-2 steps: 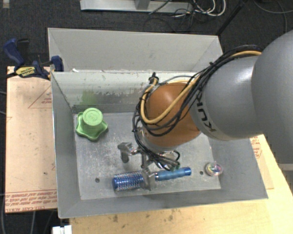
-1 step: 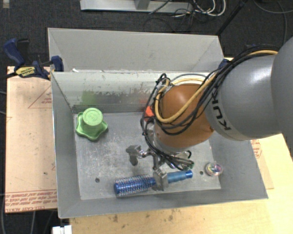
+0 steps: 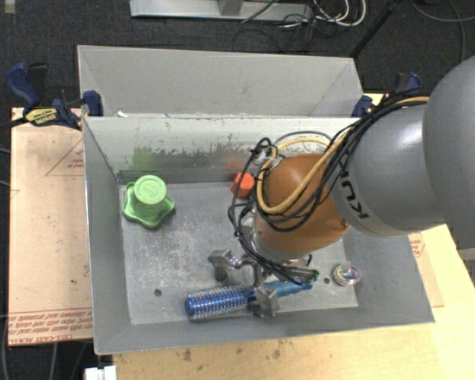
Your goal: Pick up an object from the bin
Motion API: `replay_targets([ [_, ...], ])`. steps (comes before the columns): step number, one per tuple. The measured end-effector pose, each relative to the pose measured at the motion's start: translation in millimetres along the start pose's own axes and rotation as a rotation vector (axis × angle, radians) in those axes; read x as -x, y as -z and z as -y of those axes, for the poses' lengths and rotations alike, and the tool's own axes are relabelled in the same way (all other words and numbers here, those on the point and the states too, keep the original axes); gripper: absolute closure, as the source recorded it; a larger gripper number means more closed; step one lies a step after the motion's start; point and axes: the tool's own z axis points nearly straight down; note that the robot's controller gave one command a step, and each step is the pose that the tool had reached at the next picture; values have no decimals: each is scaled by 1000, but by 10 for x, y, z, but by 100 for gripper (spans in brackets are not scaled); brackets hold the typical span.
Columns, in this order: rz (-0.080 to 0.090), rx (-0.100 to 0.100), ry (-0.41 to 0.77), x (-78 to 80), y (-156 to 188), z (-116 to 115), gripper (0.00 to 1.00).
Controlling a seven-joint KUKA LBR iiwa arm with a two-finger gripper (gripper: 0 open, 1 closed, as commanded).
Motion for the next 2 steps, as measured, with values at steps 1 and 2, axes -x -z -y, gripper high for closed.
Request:
replay_targets([
  [1, 2, 1, -4, 8, 1, 0, 0],
  [2, 1, 1, -4, 6, 2, -1, 100],
])
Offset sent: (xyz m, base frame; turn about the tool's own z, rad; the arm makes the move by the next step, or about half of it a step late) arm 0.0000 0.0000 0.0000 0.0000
